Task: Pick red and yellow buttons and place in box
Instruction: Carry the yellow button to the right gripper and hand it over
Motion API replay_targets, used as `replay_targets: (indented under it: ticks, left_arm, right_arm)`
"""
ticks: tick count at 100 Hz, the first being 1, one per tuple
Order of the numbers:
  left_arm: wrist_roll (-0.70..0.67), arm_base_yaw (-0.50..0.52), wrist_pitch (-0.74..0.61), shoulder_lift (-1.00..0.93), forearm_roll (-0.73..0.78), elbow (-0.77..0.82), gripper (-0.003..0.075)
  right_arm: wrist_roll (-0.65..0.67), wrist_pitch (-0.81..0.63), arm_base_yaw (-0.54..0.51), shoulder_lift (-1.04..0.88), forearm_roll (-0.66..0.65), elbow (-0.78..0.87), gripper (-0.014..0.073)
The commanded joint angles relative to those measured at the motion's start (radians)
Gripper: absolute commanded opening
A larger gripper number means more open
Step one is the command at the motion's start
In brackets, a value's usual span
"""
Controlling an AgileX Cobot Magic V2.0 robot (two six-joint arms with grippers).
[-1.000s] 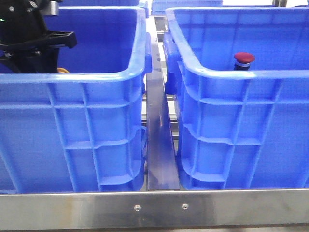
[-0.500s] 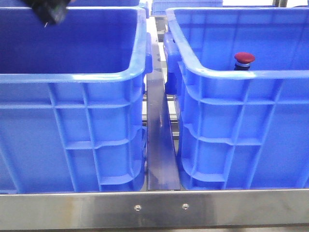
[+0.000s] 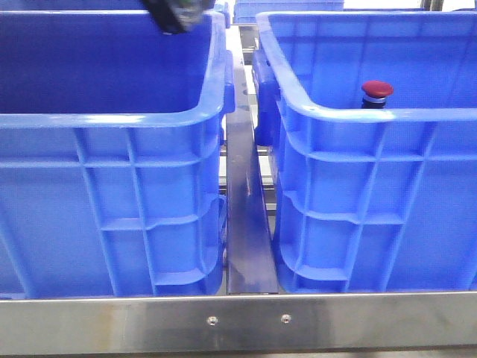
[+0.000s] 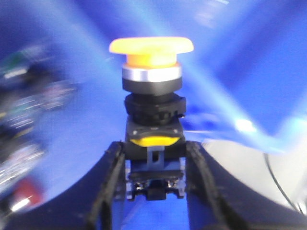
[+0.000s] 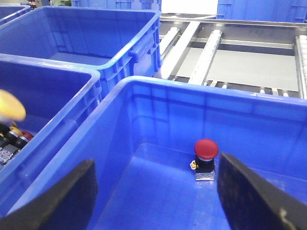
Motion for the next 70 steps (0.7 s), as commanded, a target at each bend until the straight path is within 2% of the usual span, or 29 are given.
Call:
replay_targets:
  ticks: [1,23,35,52,62,70]
  left_arm:
    - [0.015,-0.06,-0.041,-0.045,-0.039,-0.025,0.0022]
    - [0.015,-0.102,-0.041,-0.045,-0.039,-0.025,0.0022]
    - [0.015,-0.102,-0.036,-0.045,-0.039,-0.025,0.0022]
    - [0.015,-0.102,-0.036,-0.045,-0.039,-0.025,0.0022]
    - [0.015,-0.102,-0.036,-0.045,-0.039,-0.025,0.0022]
    - [0.015,-0.102,-0.036,-0.045,-0.039,-0.025,0.0022]
  right_arm:
    - [-0.003,-0.025,-0.001,-0.005,0.025,-0.024,0.0545]
    - [0.123,0.03,-0.001,0.04,0.025,-0.057,0.0545]
    - [0.252,0.183,-0.001,0.127,0.025,-0.12,0.0545]
    - [0.483,0.472,-0.001,0.296,0.025,-0.254,0.0549]
    - [0.529,0.597,-0.001,0.393,0.046,-0.335,0.0549]
    - [0.529,0.671,0.0,0.46,0.111,-0.376,0.0549]
